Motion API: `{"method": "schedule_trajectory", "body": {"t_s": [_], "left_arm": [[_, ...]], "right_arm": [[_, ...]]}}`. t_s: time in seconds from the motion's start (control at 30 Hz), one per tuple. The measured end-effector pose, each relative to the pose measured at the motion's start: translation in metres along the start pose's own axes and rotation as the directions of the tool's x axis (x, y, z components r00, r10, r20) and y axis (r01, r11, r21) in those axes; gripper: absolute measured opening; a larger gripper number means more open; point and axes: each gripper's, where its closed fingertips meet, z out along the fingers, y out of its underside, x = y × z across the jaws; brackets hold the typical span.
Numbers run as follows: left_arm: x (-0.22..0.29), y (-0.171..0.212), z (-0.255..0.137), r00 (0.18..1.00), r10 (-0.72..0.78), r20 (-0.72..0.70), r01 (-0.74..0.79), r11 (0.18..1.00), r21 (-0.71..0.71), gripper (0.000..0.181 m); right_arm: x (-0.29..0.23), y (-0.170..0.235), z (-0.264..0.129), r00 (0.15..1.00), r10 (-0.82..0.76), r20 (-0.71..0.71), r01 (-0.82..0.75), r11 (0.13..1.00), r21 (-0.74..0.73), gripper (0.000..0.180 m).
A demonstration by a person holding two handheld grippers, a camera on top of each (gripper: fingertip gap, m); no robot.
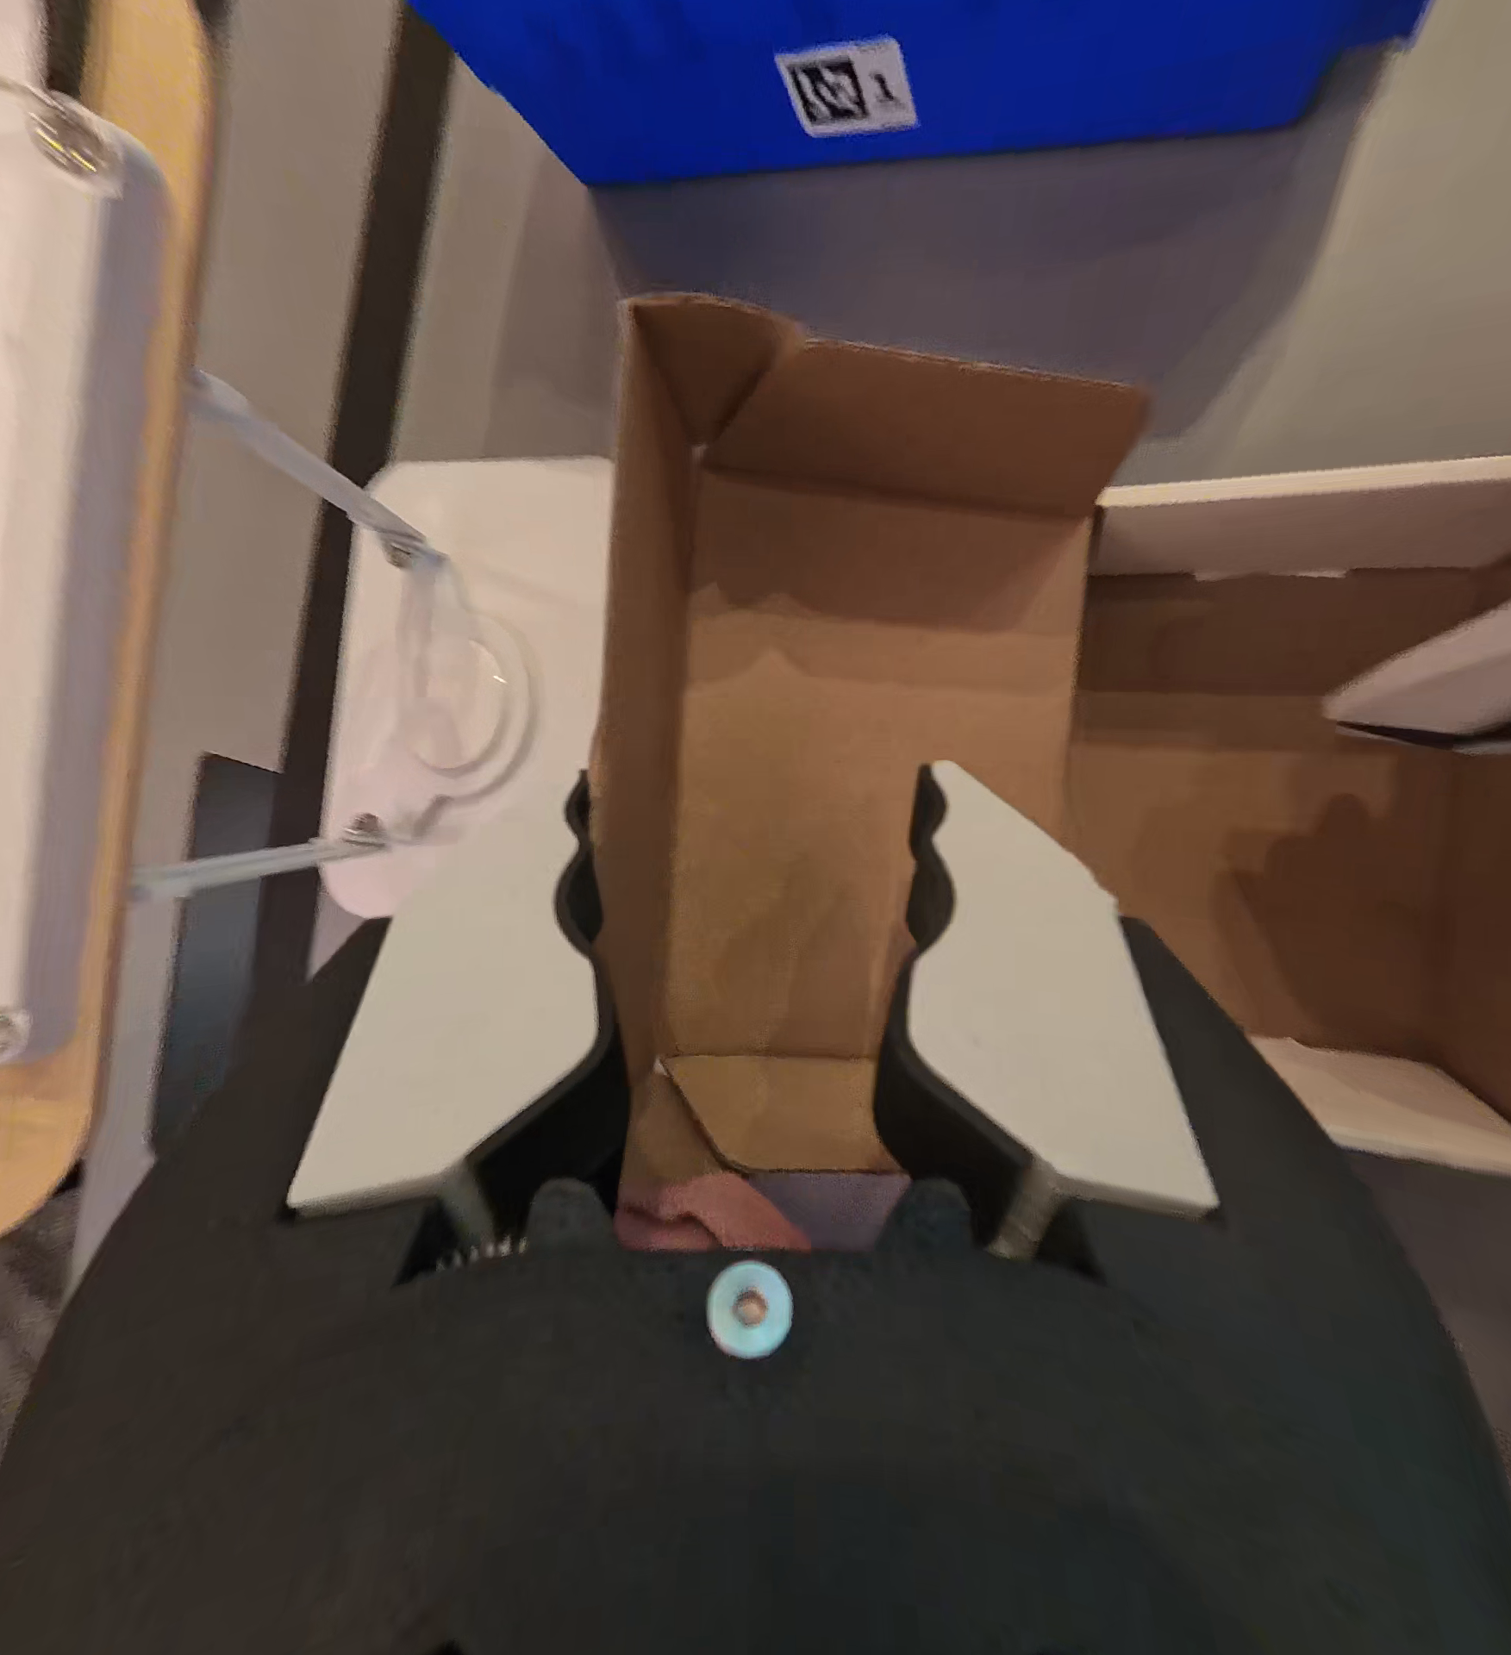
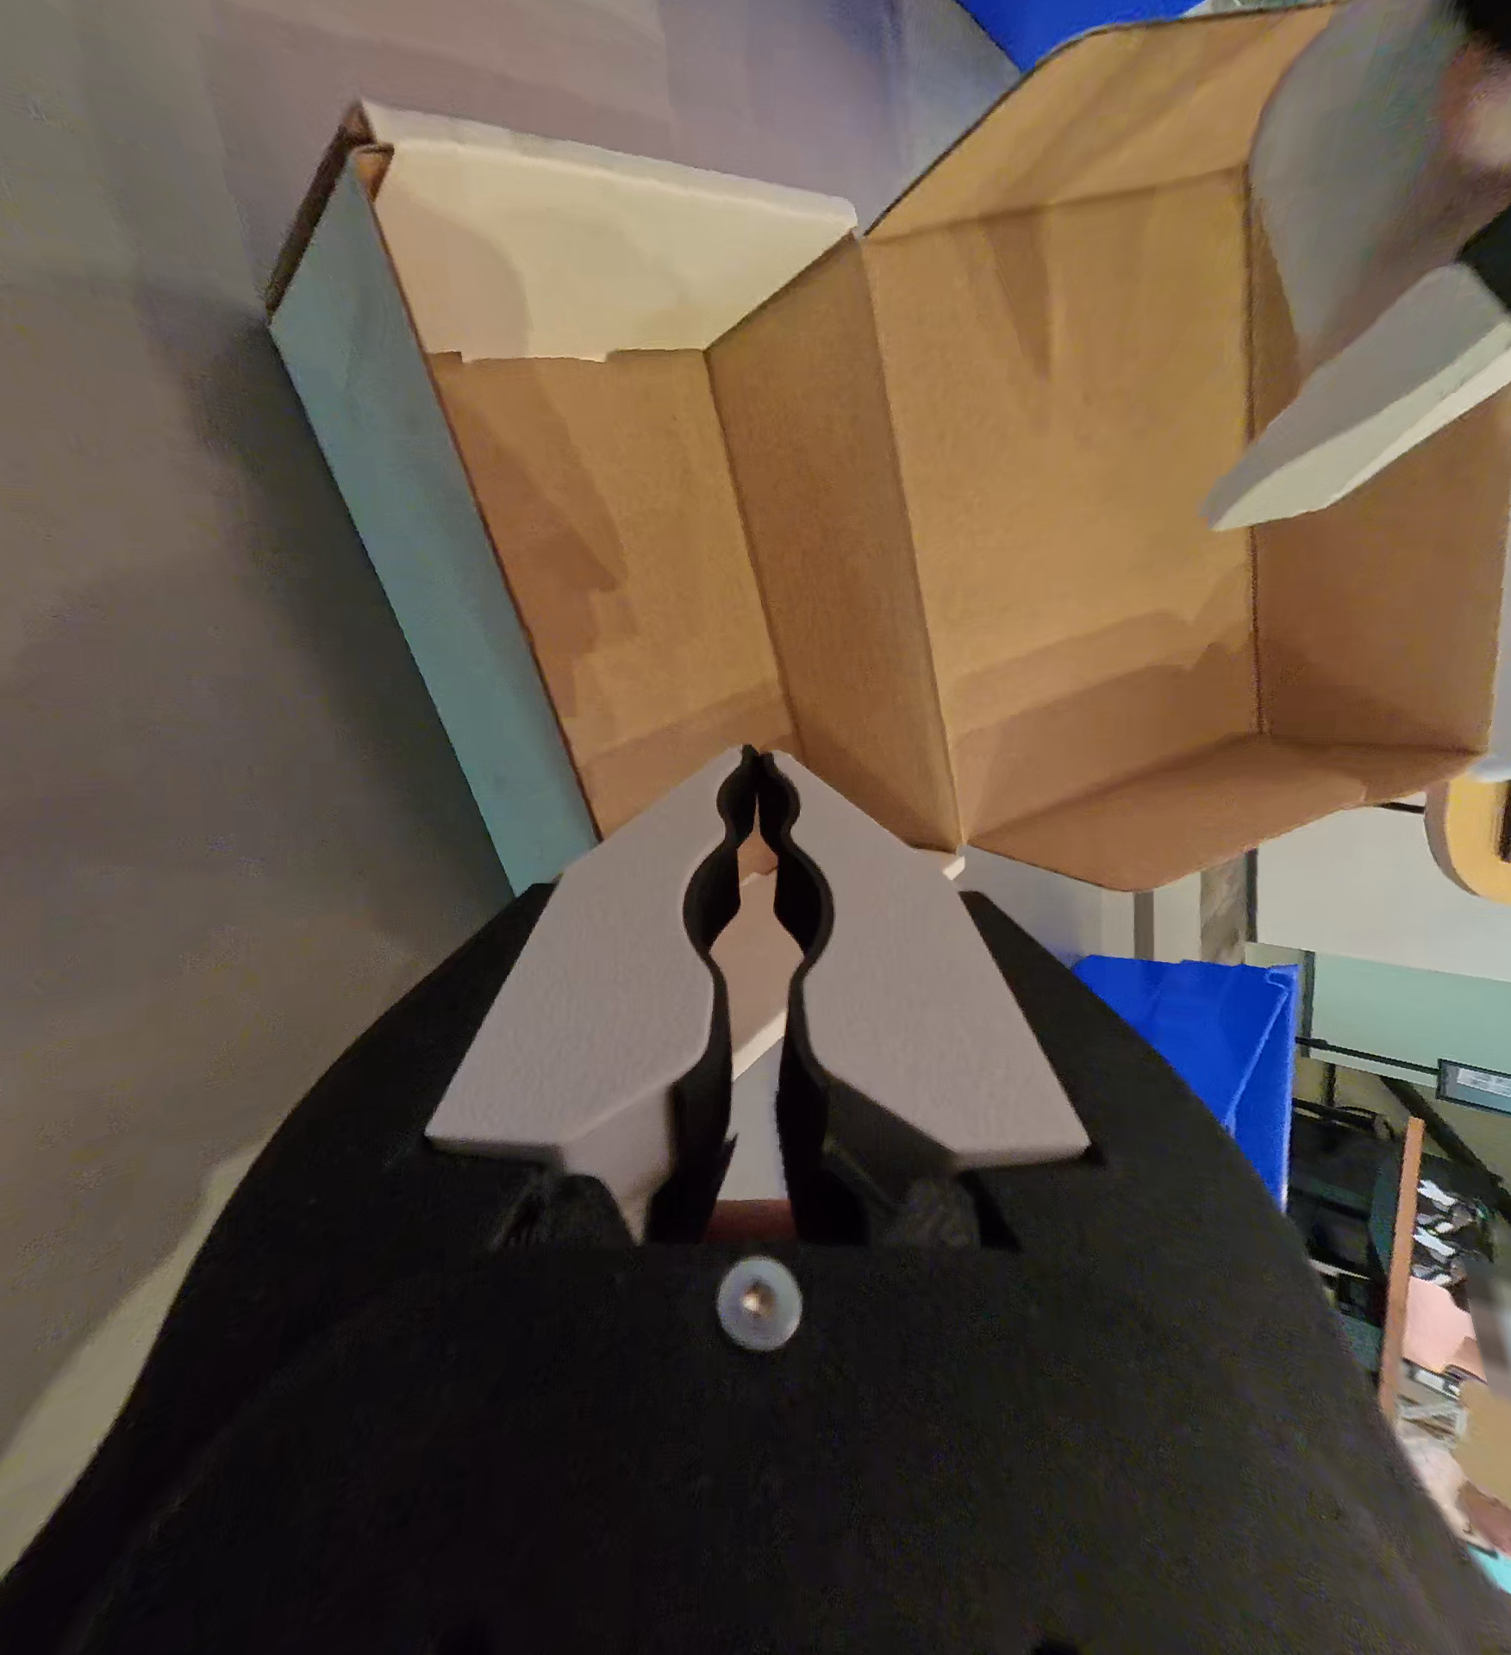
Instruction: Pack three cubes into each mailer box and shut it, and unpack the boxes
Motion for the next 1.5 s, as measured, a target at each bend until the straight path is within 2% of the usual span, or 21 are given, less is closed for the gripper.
{"method": "schedule_trajectory", "body": {"t_s": [0.03, 0.17, 0.37, 0.6, 0.7, 0.83, 1.03, 1.2, 1.3, 1.5], "left_arm": [[0.002, 0.001, -0.003, 0.999, -0.020, -0.029, 0.020, 1.000, -0.005, 0.069], [-0.008, 0.001, -0.014, 0.999, -0.035, -0.034, 0.036, 0.999, 0.009, 0.073], [-0.017, -0.003, -0.055, 0.998, -0.042, 0.056, 0.038, 0.996, 0.082, 0.070], [-0.015, 0.032, -0.112, 0.979, -0.009, 0.201, 0.000, 0.999, 0.046, 0.059], [-0.016, 0.062, -0.138, 0.969, -0.044, 0.245, 0.038, 0.999, 0.027, 0.052], [-0.016, 0.122, -0.155, 0.959, -0.065, 0.277, 0.091, 0.992, -0.083, 0.046], [0.003, 0.225, -0.140, 0.983, -0.047, 0.180, 0.110, 0.928, -0.357, 0.042], [0.003, 0.271, -0.130, 0.988, -0.094, 0.126, 0.140, 0.892, -0.431, 0.043], [0.005, 0.287, -0.131, 0.995, -0.063, 0.080, 0.094, 0.872, -0.481, 0.046], [0.008, 0.333, -0.128, 0.990, 0.115, -0.081, -0.139, 0.726, -0.674, 0.049]], "right_arm": [[-0.001, -0.001, 0.000, 1.000, 0.012, 0.007, -0.012, 1.000, 0.001, 0.000], [-0.002, -0.004, 0.000, 0.999, 0.033, 0.009, -0.033, 0.999, -0.013, 0.000], [-0.002, -0.006, 0.000, 0.990, 0.138, 0.042, -0.137, 0.990, -0.013, 0.000], [0.003, -0.013, -0.006, 0.984, 0.173, 0.051, -0.175, 0.984, 0.044, 0.000], [0.011, -0.012, -0.009, 0.979, 0.199, 0.049, -0.202, 0.977, 0.065, 0.000], [0.012, -0.008, -0.016, 0.983, 0.170, 0.075, -0.177, 0.979, 0.105, 0.000], [-0.004, 0.005, -0.010, 0.989, 0.094, 0.111, -0.102, 0.992, 0.068, 0.000], [-0.002, 0.004, -0.008, 0.989, 0.100, 0.109, -0.108, 0.992, 0.070, 0.000], [-0.001, 0.003, -0.007, 0.987, 0.115, 0.113, -0.124, 0.989, 0.076, 0.000], [0.000, 0.002, -0.006, 0.986, 0.123, 0.113, -0.132, 0.988, 0.080, 0.000]]}}
